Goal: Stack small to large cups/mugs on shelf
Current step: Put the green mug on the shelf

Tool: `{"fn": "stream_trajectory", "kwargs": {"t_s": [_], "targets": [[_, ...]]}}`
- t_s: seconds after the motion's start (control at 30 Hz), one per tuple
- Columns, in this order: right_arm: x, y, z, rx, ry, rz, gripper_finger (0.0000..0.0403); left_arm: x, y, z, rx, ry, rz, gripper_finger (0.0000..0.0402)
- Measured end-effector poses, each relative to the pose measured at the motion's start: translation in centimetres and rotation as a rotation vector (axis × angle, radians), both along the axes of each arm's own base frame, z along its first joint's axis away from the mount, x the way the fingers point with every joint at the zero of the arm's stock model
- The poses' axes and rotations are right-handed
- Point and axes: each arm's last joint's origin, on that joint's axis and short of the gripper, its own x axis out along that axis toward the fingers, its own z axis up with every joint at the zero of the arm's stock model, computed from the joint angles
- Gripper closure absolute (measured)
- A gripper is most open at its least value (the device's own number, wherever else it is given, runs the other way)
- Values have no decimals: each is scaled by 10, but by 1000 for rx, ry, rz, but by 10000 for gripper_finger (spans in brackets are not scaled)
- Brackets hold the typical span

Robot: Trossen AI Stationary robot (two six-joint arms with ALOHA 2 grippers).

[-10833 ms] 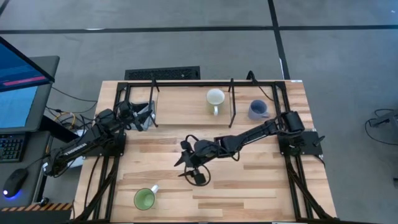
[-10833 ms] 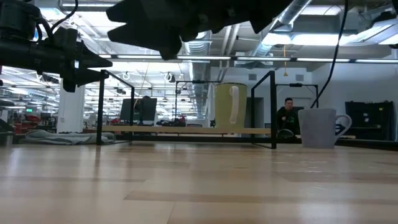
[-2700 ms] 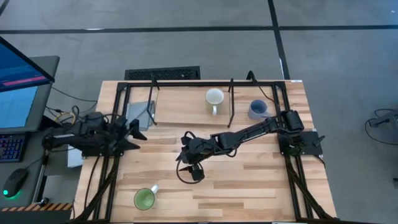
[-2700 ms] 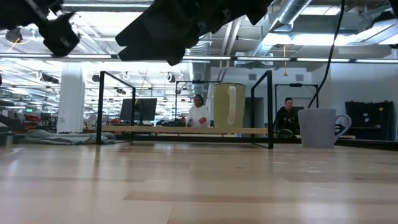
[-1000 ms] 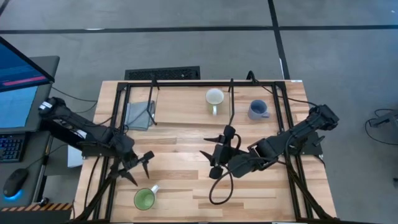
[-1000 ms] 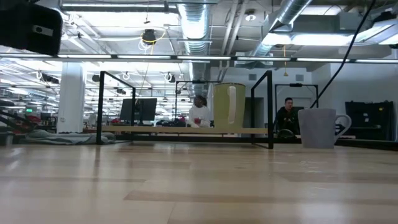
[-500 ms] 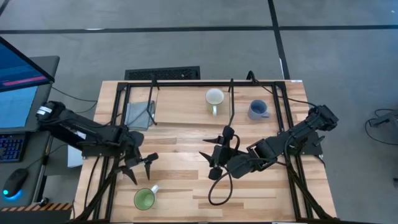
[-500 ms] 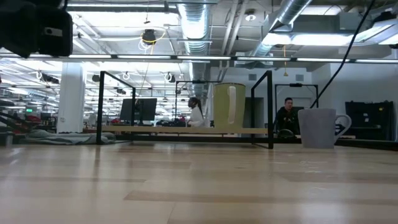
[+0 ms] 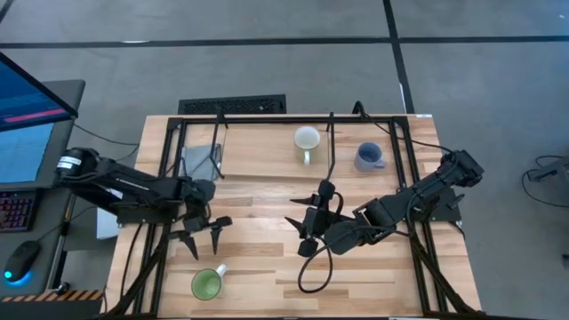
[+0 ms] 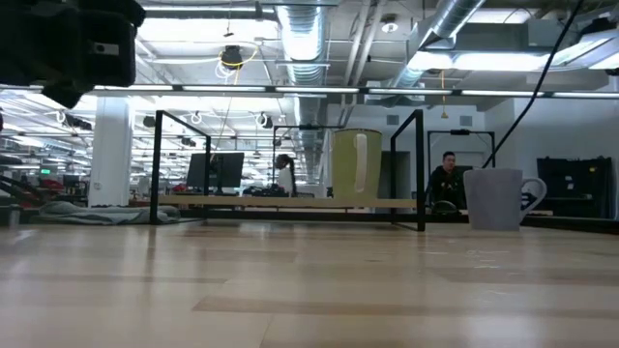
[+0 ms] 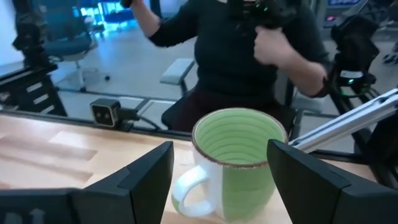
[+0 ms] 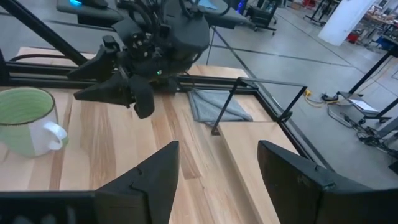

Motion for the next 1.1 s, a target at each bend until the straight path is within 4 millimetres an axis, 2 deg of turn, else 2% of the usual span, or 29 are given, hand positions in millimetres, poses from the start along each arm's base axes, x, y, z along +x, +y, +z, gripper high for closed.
{"fn": "stream_trajectory", "kwargs": {"t_s": [0.3, 0.5, 0.83, 1.1], "targets": [[0, 0, -1, -3, 7, 1, 163, 30, 0, -5, -39, 91, -68, 150], [-2, 2, -1, -8, 16, 10, 163, 38, -1, -18, -88, 79, -198, 150], [-3, 2, -4, 6, 33, 3, 163, 65, -4, -29, -127, 85, -259, 150], [-4, 3, -5, 26, 44, 23, 163, 81, -5, -48, -178, 115, -318, 150]]}}
